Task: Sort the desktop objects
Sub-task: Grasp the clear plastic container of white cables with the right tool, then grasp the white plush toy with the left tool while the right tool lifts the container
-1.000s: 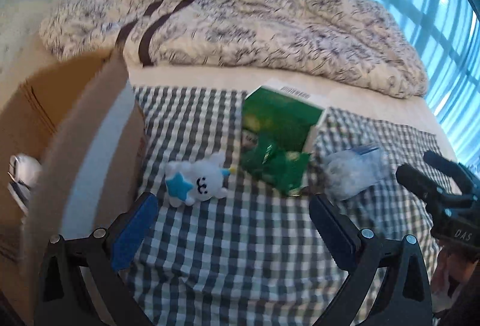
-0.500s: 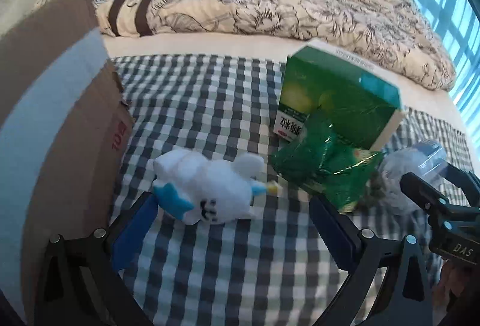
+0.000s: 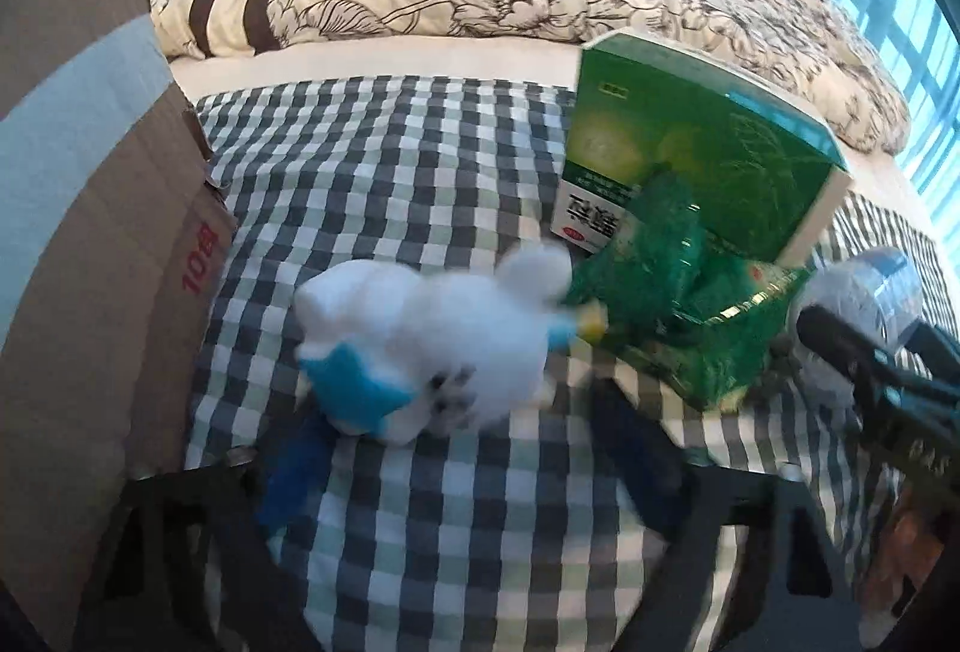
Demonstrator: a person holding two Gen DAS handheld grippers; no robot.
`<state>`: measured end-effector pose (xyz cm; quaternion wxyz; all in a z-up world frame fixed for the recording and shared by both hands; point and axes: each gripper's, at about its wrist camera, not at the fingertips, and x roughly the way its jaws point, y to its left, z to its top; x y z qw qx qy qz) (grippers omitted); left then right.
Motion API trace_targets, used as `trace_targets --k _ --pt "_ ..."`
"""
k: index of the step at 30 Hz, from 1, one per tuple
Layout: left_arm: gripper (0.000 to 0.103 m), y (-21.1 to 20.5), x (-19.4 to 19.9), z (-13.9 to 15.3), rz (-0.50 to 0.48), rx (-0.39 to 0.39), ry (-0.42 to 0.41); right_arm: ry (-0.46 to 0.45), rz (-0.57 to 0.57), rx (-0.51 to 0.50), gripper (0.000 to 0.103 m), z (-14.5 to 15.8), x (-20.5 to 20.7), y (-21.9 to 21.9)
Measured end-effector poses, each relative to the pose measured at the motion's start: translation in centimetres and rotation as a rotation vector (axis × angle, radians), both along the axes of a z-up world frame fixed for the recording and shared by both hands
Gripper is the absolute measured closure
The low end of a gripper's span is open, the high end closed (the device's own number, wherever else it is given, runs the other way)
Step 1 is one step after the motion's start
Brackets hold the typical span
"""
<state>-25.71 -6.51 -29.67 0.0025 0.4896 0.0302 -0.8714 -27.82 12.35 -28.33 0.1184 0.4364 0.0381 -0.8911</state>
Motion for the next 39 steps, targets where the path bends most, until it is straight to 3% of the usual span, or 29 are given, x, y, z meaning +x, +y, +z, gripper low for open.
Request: trace_targets --k 2,4,8,13,15,16,17,19,21,25,30,32,33,34,35,39 --pt "0.056 0.1 0.3 0.5 -0.005 0.007 -0.009 -0.006 -0.008 -0.021 0.011 0.2 0.3 0.5" --pt "0.073 0.2 0.4 1.0 -0.011 0.018 -0.015 -0.004 -0.012 -0.042 0.012 0.7 1.0 1.0" --pt "0.086 0.1 1.3 1.9 -0.025 0.047 -0.003 0.006 -0.018 -0.073 0.012 1.9 2.1 1.7" --pt "0.084 0.3 2.6 2.9 -0.044 0.036 0.023 0.010 -0.005 -0.120 0.012 3.3 4.0 2.3" --pt "0.062 0.3 2.8 3.1 -0.051 0.012 0.036 0.010 0.004 -0.127 0.012 3.5 4.4 2.1" --pt "0.026 0.4 2.8 3.2 -0.041 -0.018 0.039 0.010 0.009 -0.132 0.012 3.6 4.7 1.9" --pt "0.011 0.4 2.9 3.3 -0.026 -0.048 0.056 0.009 0.011 -0.135 0.012 3.8 4.9 1.8" --pt "0.009 0.4 3.4 3.9 -0.040 -0.018 0.127 0.008 0.015 -0.144 0.012 3.9 5.2 1.6" --pt "0.003 0.7 2.9 4.1 -0.047 -0.017 0.144 0.007 0.021 -0.148 0.012 4.0 5.4 1.3" --pt "0.001 0.7 0.4 3.7 -0.026 -0.020 0.144 0.009 0.038 -0.141 0.012 4.5 5.7 0.8" --pt "0.003 -0.3 -2.1 2.2 -0.050 0.095 0.090 0.018 0.040 -0.131 0.012 5.1 5.6 1.2" --pt "0.025 0.0 -2.1 2.4 -0.071 0.133 0.069 0.020 0.035 -0.134 0.012 5.3 5.6 1.4" --pt "0.028 0.4 -1.8 2.7 -0.081 0.122 0.064 0.020 0.033 -0.137 0.012 5.3 5.6 1.4" --pt "0.042 0.8 -1.6 2.9 -0.084 0.094 0.065 0.019 0.032 -0.141 0.012 5.4 5.6 1.4" --pt "0.047 1.2 -1.4 3.0 -0.091 0.061 0.057 0.019 0.031 -0.146 0.012 5.5 5.7 1.3" --pt "0.053 2.1 0.2 2.9 -0.127 0.054 0.040 0.028 0.043 -0.156 0.012 6.1 6.3 1.0"
